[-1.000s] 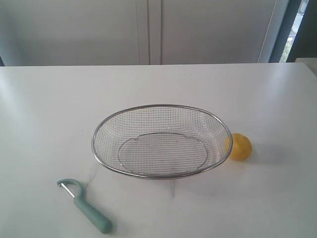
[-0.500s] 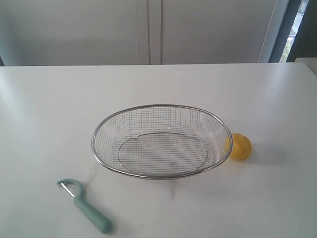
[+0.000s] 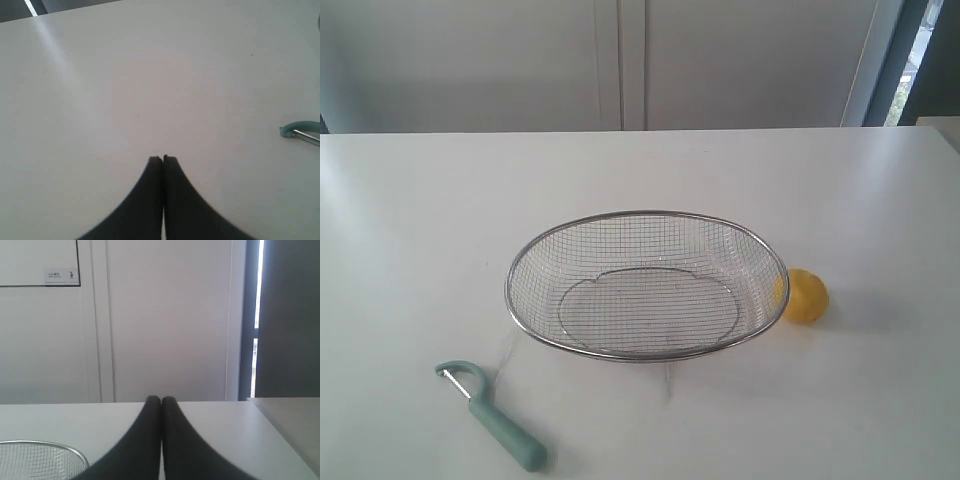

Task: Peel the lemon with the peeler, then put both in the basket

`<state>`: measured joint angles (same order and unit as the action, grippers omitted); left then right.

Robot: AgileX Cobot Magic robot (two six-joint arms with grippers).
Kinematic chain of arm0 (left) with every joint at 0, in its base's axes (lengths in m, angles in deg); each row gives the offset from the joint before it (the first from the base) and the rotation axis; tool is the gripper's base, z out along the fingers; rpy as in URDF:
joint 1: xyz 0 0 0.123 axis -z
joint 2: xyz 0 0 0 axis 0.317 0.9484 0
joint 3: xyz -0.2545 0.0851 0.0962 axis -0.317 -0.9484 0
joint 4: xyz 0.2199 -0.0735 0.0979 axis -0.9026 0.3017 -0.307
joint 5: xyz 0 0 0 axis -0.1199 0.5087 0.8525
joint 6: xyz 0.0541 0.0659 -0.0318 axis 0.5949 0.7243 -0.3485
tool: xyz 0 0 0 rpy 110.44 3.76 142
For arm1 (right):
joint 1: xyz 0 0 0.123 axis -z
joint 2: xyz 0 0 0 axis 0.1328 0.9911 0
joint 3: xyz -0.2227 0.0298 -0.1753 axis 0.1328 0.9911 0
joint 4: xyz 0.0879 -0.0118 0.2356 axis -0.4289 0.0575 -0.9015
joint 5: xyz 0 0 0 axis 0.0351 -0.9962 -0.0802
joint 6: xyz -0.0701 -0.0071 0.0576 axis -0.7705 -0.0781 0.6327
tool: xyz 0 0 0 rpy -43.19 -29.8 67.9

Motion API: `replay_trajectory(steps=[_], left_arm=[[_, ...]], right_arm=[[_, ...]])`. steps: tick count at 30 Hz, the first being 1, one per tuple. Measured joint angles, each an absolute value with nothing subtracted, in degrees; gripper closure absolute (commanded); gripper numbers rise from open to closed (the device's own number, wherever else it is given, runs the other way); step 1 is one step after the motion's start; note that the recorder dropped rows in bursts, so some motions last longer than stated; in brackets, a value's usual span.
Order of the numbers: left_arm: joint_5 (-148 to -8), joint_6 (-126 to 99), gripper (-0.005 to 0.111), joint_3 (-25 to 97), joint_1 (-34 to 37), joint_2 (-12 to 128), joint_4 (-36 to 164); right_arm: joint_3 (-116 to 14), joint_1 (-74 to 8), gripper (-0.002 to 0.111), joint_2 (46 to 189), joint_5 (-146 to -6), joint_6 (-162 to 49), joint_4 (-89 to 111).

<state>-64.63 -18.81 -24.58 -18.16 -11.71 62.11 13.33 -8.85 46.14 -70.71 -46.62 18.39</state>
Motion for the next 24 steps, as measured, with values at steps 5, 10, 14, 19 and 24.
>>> replay_trajectory(steps=[5,10,14,19,24], left_arm=[[-64.6,-18.8,0.107,-24.6,-18.2,-11.7,62.1],[-64.6,-18.8,0.107,-24.6,-18.2,-11.7,62.1],[-64.6,-18.8,0.107,-24.6,-18.2,-11.7,62.1],[-64.6,-18.8,0.107,-24.6,-18.2,-11.7,62.1],[-64.6,-18.8,0.107,-24.6,-18.2,-11.7,62.1]], right_arm=[[13.3,-8.9,0.108,46.1,-69.9,-46.6,18.4],[13.3,-8.9,0.108,46.1,-69.7,-46.6,18.4],[13.3,-8.9,0.108,46.1,-69.7,-46.6,18.4],[13.3,-8.9,0.108,46.1,-66.7,-46.6,18.4],[13.3,-8.9,0.108,46.0,-57.1,-46.6,18.2]])
